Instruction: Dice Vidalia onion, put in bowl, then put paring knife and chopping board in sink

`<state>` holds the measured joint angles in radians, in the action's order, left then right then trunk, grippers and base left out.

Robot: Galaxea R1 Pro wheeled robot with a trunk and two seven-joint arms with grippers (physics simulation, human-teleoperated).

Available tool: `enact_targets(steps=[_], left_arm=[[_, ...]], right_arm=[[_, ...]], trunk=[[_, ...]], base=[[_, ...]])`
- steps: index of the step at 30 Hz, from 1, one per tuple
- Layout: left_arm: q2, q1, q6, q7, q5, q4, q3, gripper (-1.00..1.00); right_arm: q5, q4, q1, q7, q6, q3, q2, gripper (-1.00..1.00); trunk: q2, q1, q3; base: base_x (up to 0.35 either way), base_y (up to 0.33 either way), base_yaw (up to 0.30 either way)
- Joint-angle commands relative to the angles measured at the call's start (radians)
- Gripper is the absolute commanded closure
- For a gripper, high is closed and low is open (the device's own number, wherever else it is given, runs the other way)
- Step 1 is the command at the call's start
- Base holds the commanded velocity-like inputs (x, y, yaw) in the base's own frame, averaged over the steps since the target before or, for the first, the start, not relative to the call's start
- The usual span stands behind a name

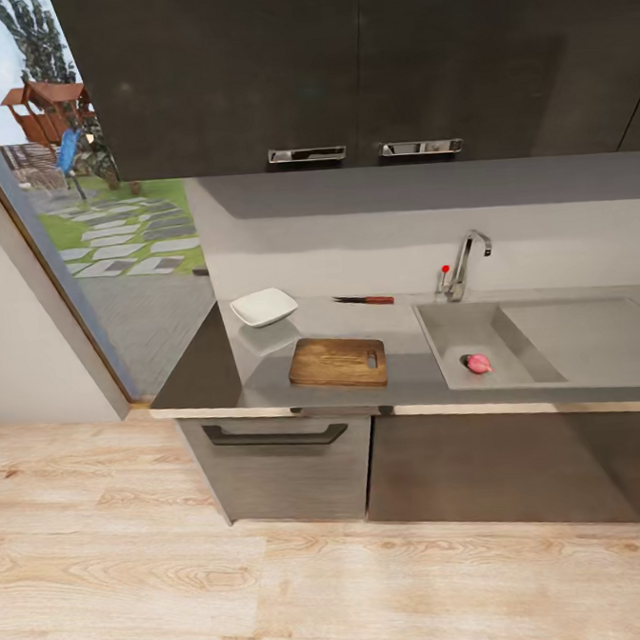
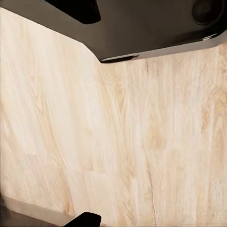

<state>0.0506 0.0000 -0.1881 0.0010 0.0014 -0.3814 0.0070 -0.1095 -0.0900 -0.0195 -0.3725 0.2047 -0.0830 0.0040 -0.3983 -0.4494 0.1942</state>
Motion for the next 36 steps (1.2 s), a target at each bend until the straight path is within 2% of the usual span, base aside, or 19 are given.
enact_targets(steps=[1, 2, 7, 28, 36], left_arm=[[0.0, 0.0, -0.002, 0.0, 0.0, -0.001, 0.001, -1.0], [0.0, 0.0, -0.002, 0.0, 0.0, -0.001, 0.001, -1.0], [0.0, 0.0, -0.002, 0.0, 0.0, -0.001, 0.001, -1.0], [0.0, 0.0, -0.004, -0.001, -0.003, 0.001, -0.003, -1.0], [0.0, 0.0, -0.004, -0.001, -0.004, 0.001, -0.004, -1.0]], right_arm=[[0.008, -0.002, 0.0, -0.003, 0.002, 0.013, 0.0, -1.0], [0.033, -0.002, 0.0, -0.003, 0.002, 0.045, 0.002, -1.0], [0.066, -0.008, 0.0, -0.003, 0.003, 0.093, 0.004, -1.0], [0.073, -0.01, 0.0, -0.003, 0.004, 0.103, 0.007, -1.0], [0.073, -0.017, 0.0, -0.002, 0.008, 0.106, 0.055, -1.0]], trunk=[[-0.002, -0.001, 0.002], [-0.002, -0.001, 0.002], [-0.002, -0.001, 0.002], [-0.002, -0.001, 0.002], [-0.002, -0.001, 0.002]], base=[[0.0, 0.0, 0.0], [0.0, 0.0, 0.0], [0.0, 0.0, 0.0], [0.0, 0.0, 0.0], [0.0, 0.0, 0.0]])
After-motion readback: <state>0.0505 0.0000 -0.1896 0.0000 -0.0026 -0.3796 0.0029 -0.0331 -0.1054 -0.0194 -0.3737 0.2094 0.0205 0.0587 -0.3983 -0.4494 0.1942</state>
